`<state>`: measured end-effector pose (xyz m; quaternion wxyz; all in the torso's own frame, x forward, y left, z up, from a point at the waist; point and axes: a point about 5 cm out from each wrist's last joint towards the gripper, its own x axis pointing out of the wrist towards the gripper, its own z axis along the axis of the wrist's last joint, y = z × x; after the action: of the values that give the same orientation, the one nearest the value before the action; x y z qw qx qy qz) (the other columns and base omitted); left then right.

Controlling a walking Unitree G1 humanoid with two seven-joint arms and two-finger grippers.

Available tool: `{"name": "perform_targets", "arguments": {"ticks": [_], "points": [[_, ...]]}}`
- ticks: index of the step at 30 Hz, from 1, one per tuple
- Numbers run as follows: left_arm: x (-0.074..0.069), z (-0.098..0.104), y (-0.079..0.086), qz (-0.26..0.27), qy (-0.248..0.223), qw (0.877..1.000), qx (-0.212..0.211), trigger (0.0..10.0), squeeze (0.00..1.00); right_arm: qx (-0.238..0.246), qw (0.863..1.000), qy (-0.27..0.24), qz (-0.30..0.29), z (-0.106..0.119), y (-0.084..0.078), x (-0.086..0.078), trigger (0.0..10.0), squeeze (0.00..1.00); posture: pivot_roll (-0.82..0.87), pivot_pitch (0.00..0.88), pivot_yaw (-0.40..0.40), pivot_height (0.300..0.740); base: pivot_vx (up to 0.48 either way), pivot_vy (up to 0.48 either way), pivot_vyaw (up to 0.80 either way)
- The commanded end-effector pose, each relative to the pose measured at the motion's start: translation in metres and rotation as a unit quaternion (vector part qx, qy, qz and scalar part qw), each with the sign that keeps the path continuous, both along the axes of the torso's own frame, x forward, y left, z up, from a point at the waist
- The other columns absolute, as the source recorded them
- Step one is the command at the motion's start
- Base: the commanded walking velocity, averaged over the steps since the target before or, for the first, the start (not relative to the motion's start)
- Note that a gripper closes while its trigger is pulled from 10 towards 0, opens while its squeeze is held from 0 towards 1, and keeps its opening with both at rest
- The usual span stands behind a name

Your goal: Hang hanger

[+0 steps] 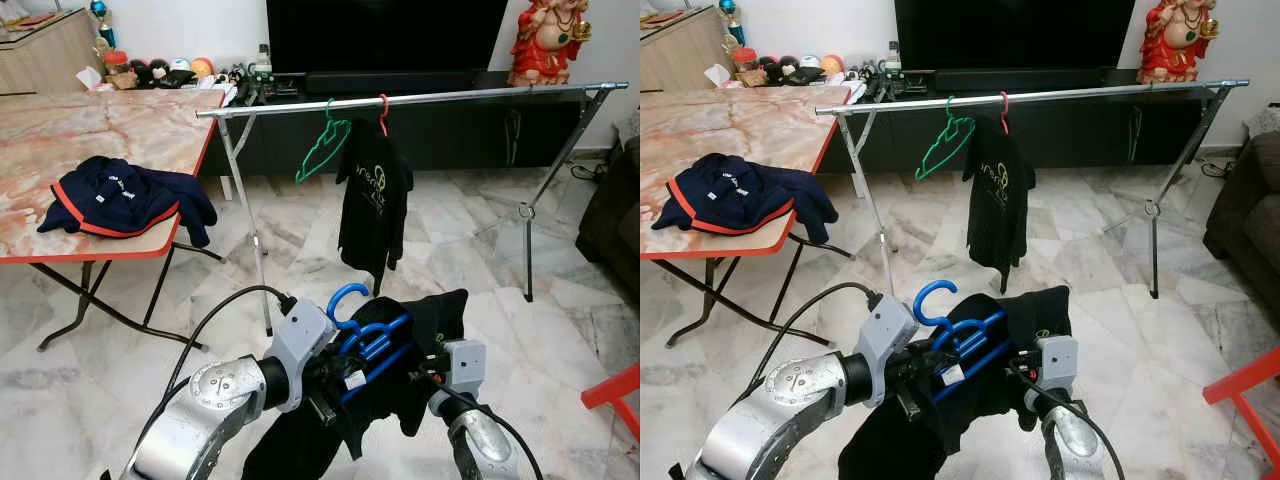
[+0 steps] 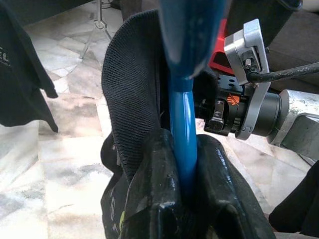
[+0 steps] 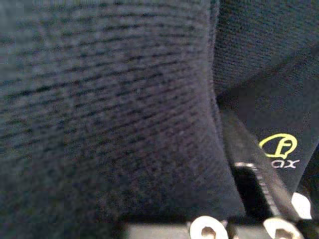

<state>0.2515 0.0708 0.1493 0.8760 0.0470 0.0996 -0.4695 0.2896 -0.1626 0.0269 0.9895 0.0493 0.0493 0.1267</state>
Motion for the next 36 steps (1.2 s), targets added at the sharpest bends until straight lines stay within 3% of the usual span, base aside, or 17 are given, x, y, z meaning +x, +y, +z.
{"name": "perform_targets", "arguments": {"ticks": [1,15,17,19,22,27,33,36], "points": [[-0.003,0.005,-0.004,-0.015,-0.015,1.0,-0.009,10.0,0.0,0.001,1.0,-0.011,-0.001,0.004,0.001,0.003,0.0,0.0,-0.01,0.023,0.015,0.74,0.0,0.0,0.0],[-0.002,0.004,0.012,-0.013,-0.016,1.0,0.019,10.0,0.0,-0.007,0.992,-0.042,-0.117,0.013,-0.023,0.003,0.0,0.0,-0.01,0.058,0.036,0.74,0.0,0.0,0.0],[-0.003,0.001,0.019,-0.024,-0.014,0.999,0.039,10.0,0.0,-0.008,0.99,-0.054,-0.133,0.019,-0.03,0.006,0.0,0.0,-0.01,0.061,0.037,0.74,0.0,0.0,0.0],[-0.009,-0.002,0.037,-0.073,-0.011,0.994,0.076,10.0,0.0,-0.01,0.985,-0.068,-0.16,0.03,-0.044,0.011,0.0,0.0,-0.01,0.062,0.036,0.74,0.0,0.0,0.0],[-0.015,-0.002,0.05,-0.103,0.005,0.991,0.088,10.0,0.0,-0.017,0.983,-0.072,-0.166,0.036,-0.054,0.016,0.0,0.0,-0.01,0.065,0.035,0.74,0.0,0.0,0.0],[-0.023,-0.001,0.059,-0.154,0.02,0.981,0.118,10.0,0.0,-0.02,0.982,-0.072,-0.175,0.042,-0.064,0.021,0.0,0.0,-0.01,0.07,0.027,0.74,0.0,0.0,0.0],[-0.025,0.014,0.062,-0.176,0.007,0.983,0.046,10.0,0.0,-0.015,0.983,-0.061,-0.171,0.04,-0.065,0.02,0.0,0.0,-0.01,0.068,0.019,0.74,0.0,0.0,0.0],[-0.02,0.018,0.068,-0.17,-0.004,0.984,0.045,10.0,0.0,-0.008,0.985,-0.052,-0.162,0.036,-0.063,0.019,0.0,0.0,-0.01,0.07,0.019,0.74,0.0,0.0,0.0]]}}
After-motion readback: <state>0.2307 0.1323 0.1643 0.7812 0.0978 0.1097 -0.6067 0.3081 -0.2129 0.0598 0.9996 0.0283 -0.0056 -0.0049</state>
